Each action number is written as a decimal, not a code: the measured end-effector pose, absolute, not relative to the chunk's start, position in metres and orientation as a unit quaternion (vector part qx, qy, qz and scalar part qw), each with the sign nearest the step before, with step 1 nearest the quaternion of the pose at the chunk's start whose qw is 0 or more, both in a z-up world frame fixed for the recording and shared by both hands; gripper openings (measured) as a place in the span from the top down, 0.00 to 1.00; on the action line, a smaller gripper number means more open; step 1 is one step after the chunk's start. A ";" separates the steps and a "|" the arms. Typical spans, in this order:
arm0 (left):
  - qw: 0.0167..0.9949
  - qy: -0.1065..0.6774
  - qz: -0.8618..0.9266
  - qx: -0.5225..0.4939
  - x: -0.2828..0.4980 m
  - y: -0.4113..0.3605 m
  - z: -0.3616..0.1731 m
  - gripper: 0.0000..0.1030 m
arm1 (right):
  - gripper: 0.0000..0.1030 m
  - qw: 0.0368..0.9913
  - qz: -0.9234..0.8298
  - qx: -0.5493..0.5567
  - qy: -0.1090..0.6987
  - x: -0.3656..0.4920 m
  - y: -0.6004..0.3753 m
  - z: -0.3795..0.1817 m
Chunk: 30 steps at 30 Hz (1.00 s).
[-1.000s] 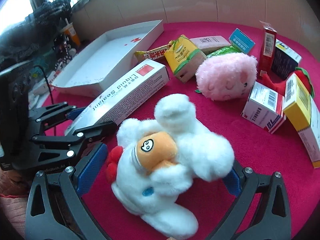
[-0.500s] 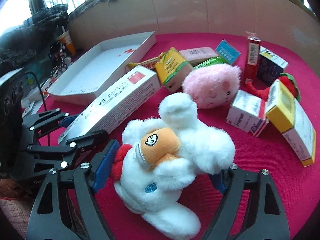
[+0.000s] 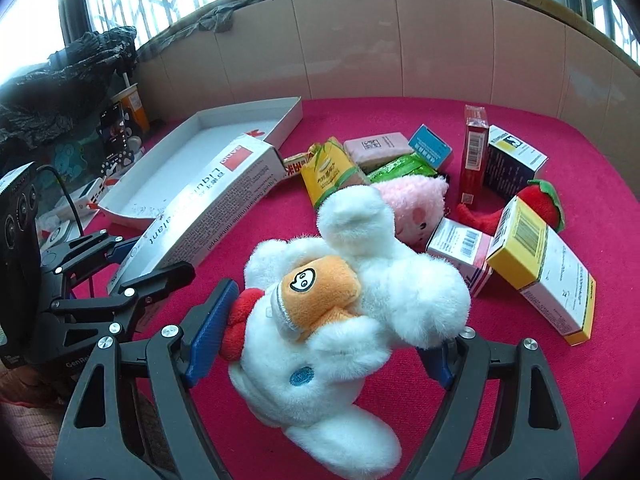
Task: Organize objects
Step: 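Carry the sealant box and chicken plush into the white tray with both grippers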
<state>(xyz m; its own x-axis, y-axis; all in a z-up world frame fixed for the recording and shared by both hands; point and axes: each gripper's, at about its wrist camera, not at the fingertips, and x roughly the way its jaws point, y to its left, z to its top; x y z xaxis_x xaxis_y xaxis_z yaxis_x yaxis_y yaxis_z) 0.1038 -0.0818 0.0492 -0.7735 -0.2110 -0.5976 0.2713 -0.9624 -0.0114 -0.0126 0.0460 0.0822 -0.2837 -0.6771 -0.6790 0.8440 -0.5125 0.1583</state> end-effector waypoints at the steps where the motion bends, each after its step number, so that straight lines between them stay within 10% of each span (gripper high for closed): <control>1: 0.133 0.049 -0.941 0.308 0.105 -0.084 0.051 0.58 | 0.20 0.480 -0.793 0.357 0.116 -0.013 0.045 0.084; 30: 0.242 0.074 -0.935 0.248 0.132 -0.194 0.116 0.58 | 0.20 0.505 -0.813 0.257 0.132 -0.008 -0.051 0.185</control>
